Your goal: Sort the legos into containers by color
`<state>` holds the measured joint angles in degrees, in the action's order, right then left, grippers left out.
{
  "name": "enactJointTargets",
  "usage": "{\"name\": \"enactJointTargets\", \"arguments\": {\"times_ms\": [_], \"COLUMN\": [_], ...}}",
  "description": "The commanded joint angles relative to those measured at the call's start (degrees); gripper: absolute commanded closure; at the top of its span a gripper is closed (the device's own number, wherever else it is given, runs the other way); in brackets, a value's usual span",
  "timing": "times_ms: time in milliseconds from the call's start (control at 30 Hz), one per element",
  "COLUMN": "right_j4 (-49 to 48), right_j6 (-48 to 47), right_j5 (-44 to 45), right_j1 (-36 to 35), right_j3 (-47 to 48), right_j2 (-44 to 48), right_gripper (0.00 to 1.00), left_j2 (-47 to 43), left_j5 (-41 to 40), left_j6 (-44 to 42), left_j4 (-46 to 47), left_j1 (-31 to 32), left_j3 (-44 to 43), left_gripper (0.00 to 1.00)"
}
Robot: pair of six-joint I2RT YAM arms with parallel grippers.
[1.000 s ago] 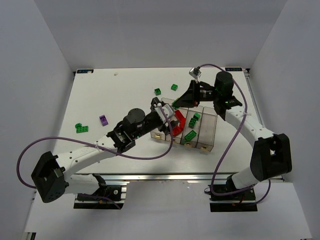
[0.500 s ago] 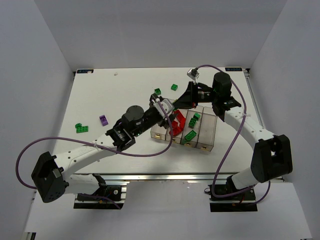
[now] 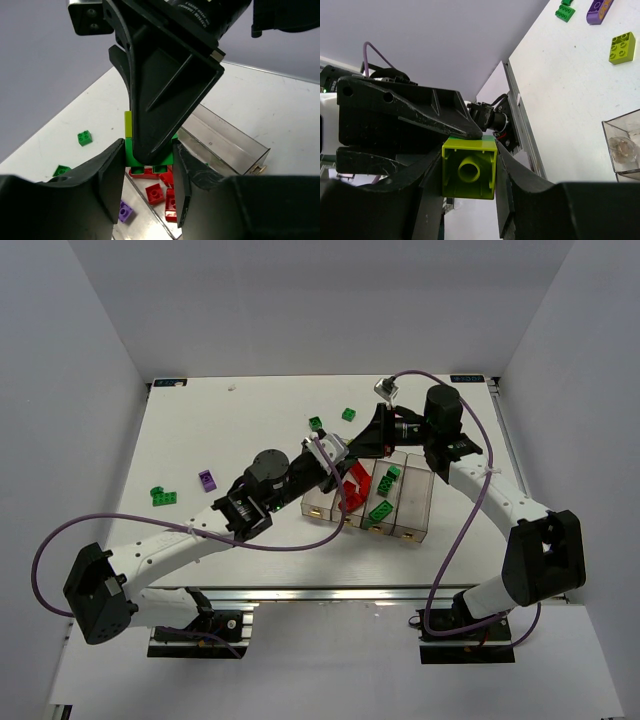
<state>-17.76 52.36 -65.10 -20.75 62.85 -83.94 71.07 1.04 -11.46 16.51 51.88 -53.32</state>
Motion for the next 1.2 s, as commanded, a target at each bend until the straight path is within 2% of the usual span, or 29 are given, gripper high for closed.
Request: {"name": "enactJointTargets", "arguments": {"times_ms": [0, 67, 133, 167, 200, 233, 267, 300, 333, 367, 433, 767, 933, 1167], "right_j4": [-1.4, -1.4, -1.4, -1.6, -1.7, -1.8, -1.8, -1.8, -1.8, -1.5, 0.1, 2.5, 1.9, -0.6], "right_j6": [1.0, 1.1, 1.1, 1.2, 1.1, 1.1, 1.1, 0.8, 0.7, 0.4, -0.9, -3.7, -3.4, -1.9], "right_j5": [0.0, 0.0, -0.1, -0.1, -0.1, -0.1, -0.1, 0.0, 0.1, 0.1, 0.6, 1.1, 0.8, 0.4], "right_j1": [-0.3, -0.3, -0.4, -0.5, -0.5, -0.4, -0.5, -0.4, -0.5, -0.3, -0.3, 0.4, 0.6, 0.9], "right_j3": [-0.1, -0.1, -0.4, -0.4, -0.4, -0.5, -0.5, -0.6, -0.6, -0.5, -0.2, 0.6, 0.3, 0.3], "right_j2": [1.9, 1.9, 1.9, 2.1, 2.2, 2.3, 2.4, 2.5, 2.6, 2.7, 2.9, 3.3, 2.9, 3.4], "right_gripper": [1.0, 1.0, 1.0, 0.99, 0.92, 0.85, 0.7, 0.63, 0.56, 0.37, 0.11, 0.11, 0.29, 0.4], "left_j2": [-0.2, -0.4, -0.6, -0.5, -0.5, -0.5, -0.4, -0.5, -0.5, -0.7, -1.0, -3.6, -4.1, -4.4], "left_j5": [1.5, 1.5, 1.6, 1.7, 1.7, 1.8, 1.8, 1.8, 1.7, 1.7, 1.3, 0.0, -0.2, -0.2], "left_j6": [1.0, 1.3, 1.3, 1.3, 1.4, 1.4, 1.4, 1.4, 1.4, 1.4, 1.0, 1.1, 1.1, 1.4], "left_j4": [-0.5, -0.5, -0.6, -0.6, -0.7, -0.7, -0.7, -0.8, -0.8, -0.8, -1.2, -2.1, -2.0, -2.4], "left_j1": [0.2, 0.2, 0.2, 0.2, 0.2, 0.2, 0.2, 0.3, 0.2, 0.2, 0.2, 0.2, 0.2, 0.2], "left_j3": [-1.9, -1.6, -1.4, -1.5, -1.4, -1.4, -1.4, -1.5, -1.4, -1.5, -1.3, 0.4, 0.8, 1.6], "left_gripper": [0.54, 0.56, 0.63, 0.67, 0.79, 0.86, 0.95, 1.0, 1.0, 1.0, 1.0, 1.0, 1.0, 1.0]}}
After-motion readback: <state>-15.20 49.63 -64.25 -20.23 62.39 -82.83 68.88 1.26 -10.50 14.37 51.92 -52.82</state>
